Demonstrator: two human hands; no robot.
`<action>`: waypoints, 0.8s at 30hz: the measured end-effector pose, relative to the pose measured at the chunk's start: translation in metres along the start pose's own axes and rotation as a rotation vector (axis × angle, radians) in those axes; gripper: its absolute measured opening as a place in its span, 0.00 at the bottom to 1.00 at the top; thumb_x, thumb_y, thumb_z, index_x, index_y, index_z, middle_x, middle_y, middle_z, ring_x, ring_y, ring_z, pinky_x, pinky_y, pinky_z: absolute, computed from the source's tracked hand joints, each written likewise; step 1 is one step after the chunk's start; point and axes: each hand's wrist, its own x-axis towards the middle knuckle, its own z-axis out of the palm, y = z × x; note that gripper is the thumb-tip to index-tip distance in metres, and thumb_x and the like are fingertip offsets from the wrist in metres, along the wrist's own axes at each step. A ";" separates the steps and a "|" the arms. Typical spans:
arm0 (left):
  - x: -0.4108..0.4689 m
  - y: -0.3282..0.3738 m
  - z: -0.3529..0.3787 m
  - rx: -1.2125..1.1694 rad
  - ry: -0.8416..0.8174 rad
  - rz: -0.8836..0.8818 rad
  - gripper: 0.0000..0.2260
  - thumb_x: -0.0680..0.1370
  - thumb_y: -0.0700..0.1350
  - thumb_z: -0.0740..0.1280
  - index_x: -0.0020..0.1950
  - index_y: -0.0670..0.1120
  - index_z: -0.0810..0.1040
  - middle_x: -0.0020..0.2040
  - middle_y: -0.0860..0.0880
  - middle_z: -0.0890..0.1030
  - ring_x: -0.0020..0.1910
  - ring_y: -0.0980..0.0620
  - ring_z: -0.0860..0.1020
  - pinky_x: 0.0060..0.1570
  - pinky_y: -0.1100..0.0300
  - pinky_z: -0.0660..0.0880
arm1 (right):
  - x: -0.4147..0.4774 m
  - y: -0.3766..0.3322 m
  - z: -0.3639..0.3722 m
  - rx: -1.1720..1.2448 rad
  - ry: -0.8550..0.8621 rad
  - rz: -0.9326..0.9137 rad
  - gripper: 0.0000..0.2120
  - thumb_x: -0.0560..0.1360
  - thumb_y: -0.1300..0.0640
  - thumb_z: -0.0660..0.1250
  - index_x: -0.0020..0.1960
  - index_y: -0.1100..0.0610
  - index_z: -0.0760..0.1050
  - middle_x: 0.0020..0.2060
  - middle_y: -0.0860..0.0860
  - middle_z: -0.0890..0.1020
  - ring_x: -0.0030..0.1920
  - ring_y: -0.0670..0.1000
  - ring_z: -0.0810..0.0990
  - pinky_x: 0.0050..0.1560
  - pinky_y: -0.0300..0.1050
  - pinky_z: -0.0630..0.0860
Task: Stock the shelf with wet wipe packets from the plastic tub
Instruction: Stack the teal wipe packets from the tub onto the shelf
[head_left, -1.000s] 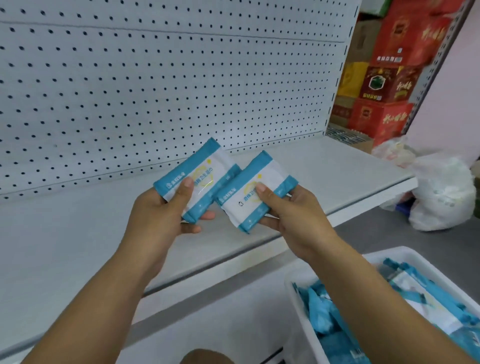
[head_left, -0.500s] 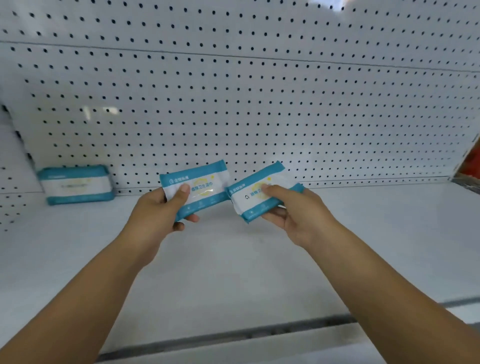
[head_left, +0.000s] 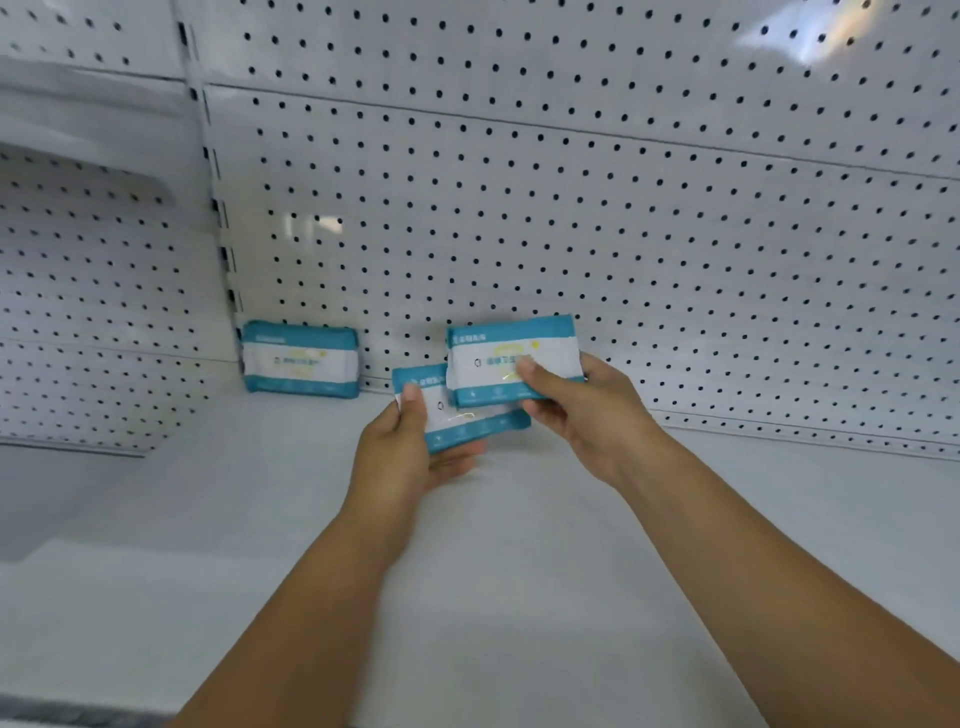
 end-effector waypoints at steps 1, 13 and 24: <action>0.002 0.001 -0.001 -0.017 -0.001 -0.006 0.18 0.85 0.56 0.54 0.63 0.48 0.78 0.51 0.42 0.86 0.46 0.42 0.86 0.46 0.50 0.82 | 0.003 0.006 0.009 -0.029 0.007 -0.033 0.14 0.73 0.61 0.76 0.57 0.60 0.79 0.50 0.54 0.87 0.46 0.47 0.86 0.43 0.37 0.81; 0.012 -0.001 -0.009 -0.025 0.019 0.018 0.15 0.82 0.57 0.63 0.58 0.48 0.80 0.51 0.46 0.87 0.47 0.46 0.86 0.42 0.53 0.83 | 0.009 0.060 0.015 -0.475 0.061 -0.258 0.20 0.68 0.47 0.80 0.54 0.52 0.77 0.52 0.47 0.83 0.50 0.44 0.81 0.46 0.32 0.76; 0.010 0.008 -0.014 0.556 0.006 0.176 0.23 0.85 0.61 0.47 0.54 0.51 0.78 0.42 0.49 0.83 0.32 0.57 0.80 0.31 0.66 0.75 | 0.020 0.067 0.000 -0.445 -0.193 -0.155 0.18 0.74 0.47 0.75 0.62 0.46 0.74 0.56 0.42 0.84 0.56 0.42 0.83 0.63 0.50 0.77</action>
